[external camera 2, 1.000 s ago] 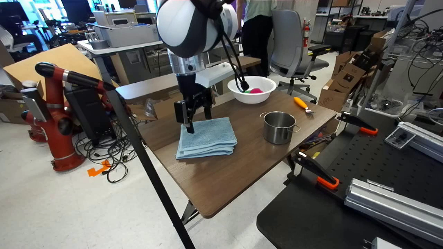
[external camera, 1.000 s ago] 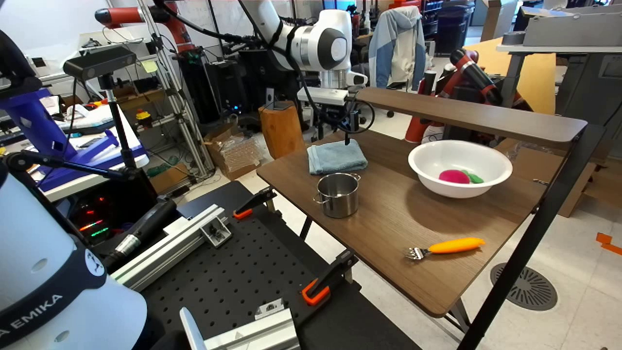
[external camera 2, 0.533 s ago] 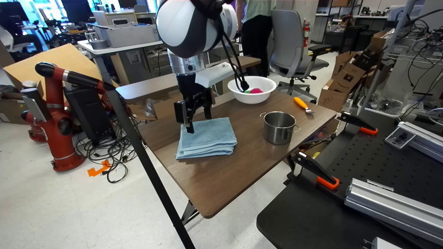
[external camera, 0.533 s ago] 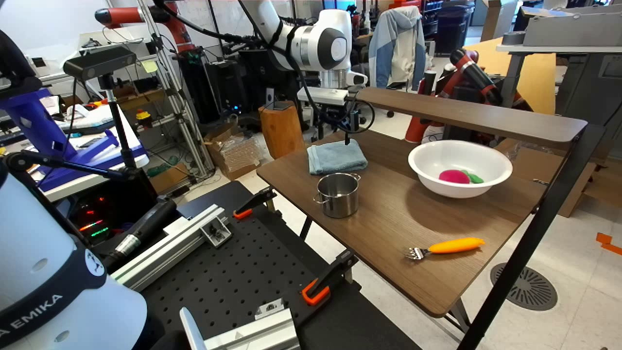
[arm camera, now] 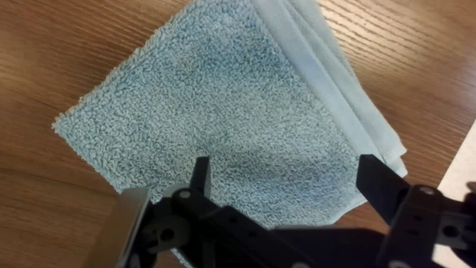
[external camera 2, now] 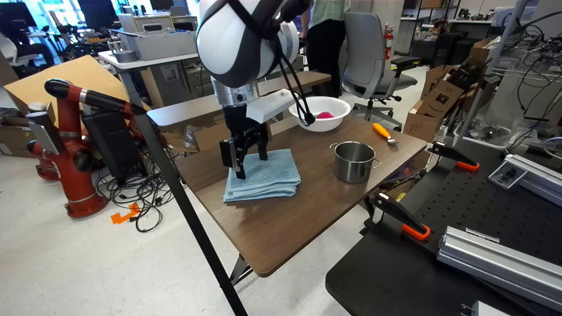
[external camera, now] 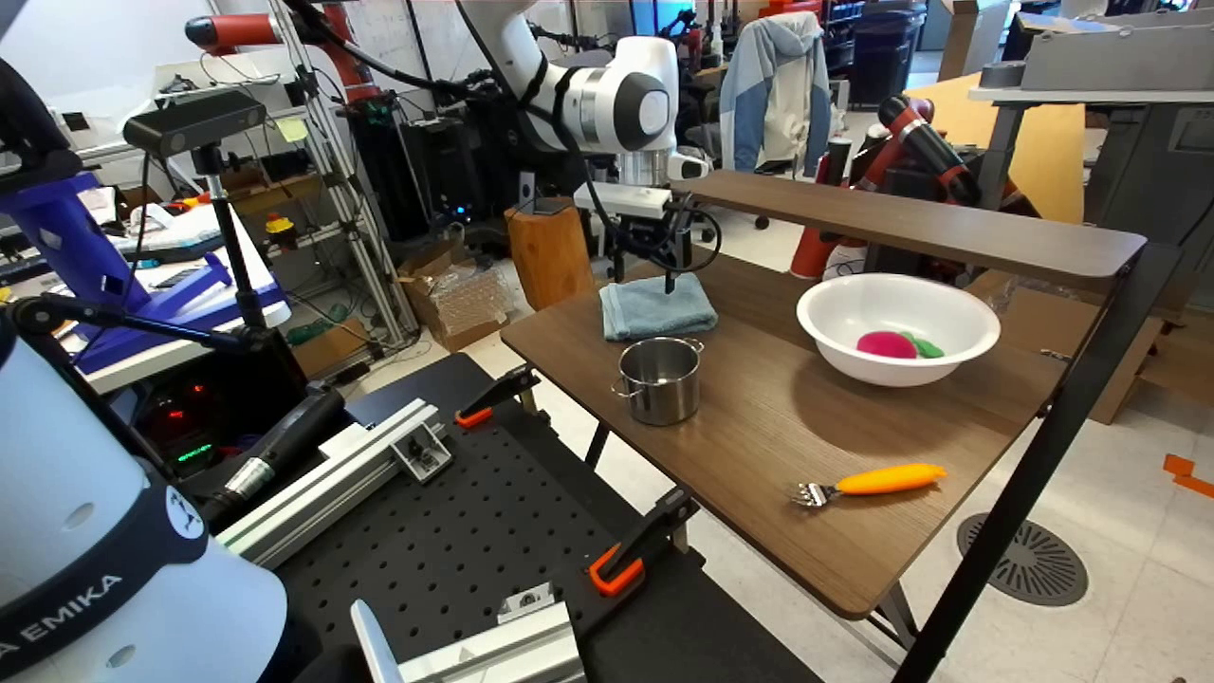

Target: Move the towel to the right

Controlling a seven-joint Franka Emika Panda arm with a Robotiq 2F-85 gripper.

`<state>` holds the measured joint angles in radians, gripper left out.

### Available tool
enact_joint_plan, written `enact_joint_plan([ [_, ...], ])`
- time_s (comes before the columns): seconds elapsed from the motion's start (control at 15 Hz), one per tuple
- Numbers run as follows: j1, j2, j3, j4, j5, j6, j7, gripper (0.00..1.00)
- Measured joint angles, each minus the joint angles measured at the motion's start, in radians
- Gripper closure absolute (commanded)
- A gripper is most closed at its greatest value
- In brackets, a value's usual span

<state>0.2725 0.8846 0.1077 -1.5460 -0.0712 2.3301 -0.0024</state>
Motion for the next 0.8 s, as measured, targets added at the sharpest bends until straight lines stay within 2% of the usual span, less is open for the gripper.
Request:
enact_joint_plan([
  [0.8, 0.000, 0.094, -0.023, 0.091, 0.000, 0.010, 0.023, 0.00],
])
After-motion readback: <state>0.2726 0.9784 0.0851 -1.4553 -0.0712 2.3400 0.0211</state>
